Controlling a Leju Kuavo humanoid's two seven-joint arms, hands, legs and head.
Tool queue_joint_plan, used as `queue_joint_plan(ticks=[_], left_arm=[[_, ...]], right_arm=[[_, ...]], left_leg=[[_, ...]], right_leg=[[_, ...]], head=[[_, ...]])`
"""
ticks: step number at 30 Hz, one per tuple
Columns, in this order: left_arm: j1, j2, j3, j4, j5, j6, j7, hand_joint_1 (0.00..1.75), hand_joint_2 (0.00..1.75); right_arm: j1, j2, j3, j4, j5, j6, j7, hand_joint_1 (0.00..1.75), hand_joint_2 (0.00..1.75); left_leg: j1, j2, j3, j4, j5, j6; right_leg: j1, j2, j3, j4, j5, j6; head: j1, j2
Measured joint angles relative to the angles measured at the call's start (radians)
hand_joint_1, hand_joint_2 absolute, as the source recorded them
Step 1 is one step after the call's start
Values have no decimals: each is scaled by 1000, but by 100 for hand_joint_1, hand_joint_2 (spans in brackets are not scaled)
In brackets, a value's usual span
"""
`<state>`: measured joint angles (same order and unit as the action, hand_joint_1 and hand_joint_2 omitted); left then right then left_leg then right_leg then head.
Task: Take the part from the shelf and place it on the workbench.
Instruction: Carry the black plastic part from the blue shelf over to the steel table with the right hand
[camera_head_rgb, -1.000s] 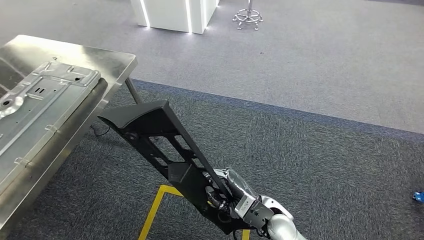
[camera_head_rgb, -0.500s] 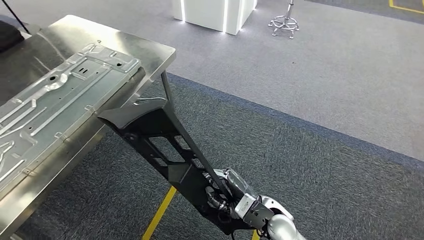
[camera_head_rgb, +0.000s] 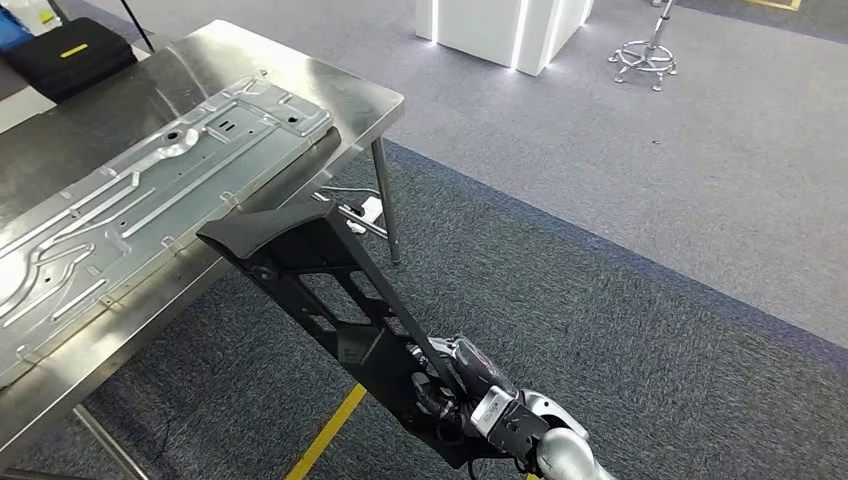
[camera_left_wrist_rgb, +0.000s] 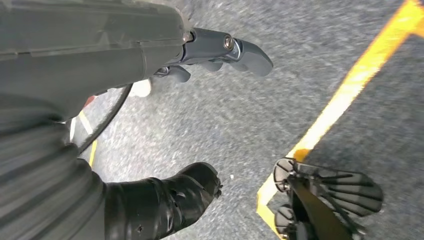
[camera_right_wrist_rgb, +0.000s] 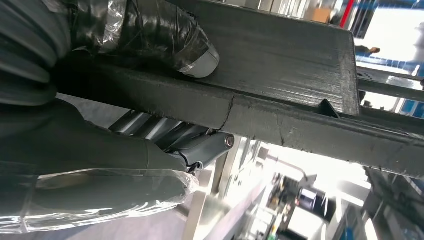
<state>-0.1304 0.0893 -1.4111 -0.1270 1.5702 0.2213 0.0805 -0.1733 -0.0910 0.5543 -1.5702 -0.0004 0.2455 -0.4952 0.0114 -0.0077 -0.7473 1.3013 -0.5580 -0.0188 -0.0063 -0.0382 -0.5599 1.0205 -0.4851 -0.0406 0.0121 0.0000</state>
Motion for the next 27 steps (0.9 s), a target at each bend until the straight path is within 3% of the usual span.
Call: queue_joint_plan(ticks=[1, 4, 6, 8, 9, 11, 12, 14, 15, 16, 18, 20, 25, 27], left_arm=[[2, 0, 0, 0, 0, 0, 0, 0, 175], [2, 0, 0, 0, 0, 0, 0, 0, 175], [0, 1, 1, 0, 0, 0, -1, 0, 175], [1, 1, 1, 0, 0, 0, -2, 0, 175], [3, 1, 1, 0, 0, 0, -2, 0, 175], [2, 0, 1, 0, 0, 0, -2, 0, 175], [0, 0, 1, 0, 0, -1, -3, 0, 175], [-3, 0, 2, 0, 0, -1, -4, 0, 175], [-2, 0, 3, 0, 0, -2, -4, 0, 175], [-2, 0, 4, 0, 0, -2, -5, 0, 175], [-1, 0, 5, 0, 0, -3, -5, 0, 175], [-2, 0, 6, 0, 0, -5, -6, 0, 175], [-1, 0, 7, 0, 0, -6, -6, 0, 175], [-3, -1, 7, 0, 0, -6, -6, 0, 175]], right_arm=[[0, 0, 0, 0, 0, 0, 0, 169, 175], [-1, 0, 0, 0, 0, 0, 0, 169, 175], [-2, 0, 0, 0, 0, 0, 0, 169, 175], [-3, 0, 0, -1, 0, 0, 0, 169, 175], [-4, 0, 0, -1, 0, 0, 0, 169, 175], [-6, 0, 0, -3, -1, 0, -1, 169, 175], [-6, 0, 0, -3, -1, 0, -1, 169, 175], [-3, -1, 0, -2, -2, 1, -1, 169, 175], [-2, -2, 0, -2, -2, 2, -1, 169, 175], [-1, -2, 0, -2, -2, 3, -1, 169, 175], [-1, -2, 0, -2, -3, 5, -1, 169, 175], [-2, -2, 0, -2, -3, 7, -1, 169, 175], [-3, -2, 0, -4, -4, 14, -2, 169, 175], [-5, -2, 0, -4, -5, 14, -3, 169, 175]], left_leg=[[1, 4, 10, -23, 24, -1], [-5, 51, 108, -221, 117, 8], [-14, 70, 135, -279, 128, 21], [-14, 50, 138, -284, 126, 34], [-12, 40, 142, -288, 127, 39], [-6, 25, 153, -296, 126, 51], [-6, 19, 155, -296, 125, 56], [-7, 6, 156, -294, 121, 63], [-7, -1, 157, -292, 118, 63], [-8, -7, 159, -290, 115, 63], [-8, -18, 167, -283, 104, 59], [-11, -24, 169, -277, 96, 51], [-9, -21, 169, -273, 85, 23], [-7, -7, 141, -210, 50, 15]], right_leg=[[0, -11, 3, 0, -3, 1], [4, -40, 17, 3, -18, 11], [9, -58, 22, 3, -25, 21], [11, -76, 28, 2, -32, 32], [9, -69, 31, 7, -39, 37], [4, -21, 6, 70, -75, 46], [1, 9, -26, 132, -102, 49], [0, 33, -106, 260, -144, 51], [0, 35, -132, 289, -140, 51], [0, 36, -141, 284, -118, 50], [0, 38, -105, 169, -31, 44], [3, 43, -59, 57, 21, 38], [3, 45, -37, 16, 22, 16], [0, 39, -25, 6, 22, 6]], head=[[0, 0], [0, 0], [1, 0], [2, 0], [2, 0], [3, 0], [4, 0], [4, 0], [4, 0], [4, 0], [4, 0], [4, 0], [4, 0], [3, 0]])
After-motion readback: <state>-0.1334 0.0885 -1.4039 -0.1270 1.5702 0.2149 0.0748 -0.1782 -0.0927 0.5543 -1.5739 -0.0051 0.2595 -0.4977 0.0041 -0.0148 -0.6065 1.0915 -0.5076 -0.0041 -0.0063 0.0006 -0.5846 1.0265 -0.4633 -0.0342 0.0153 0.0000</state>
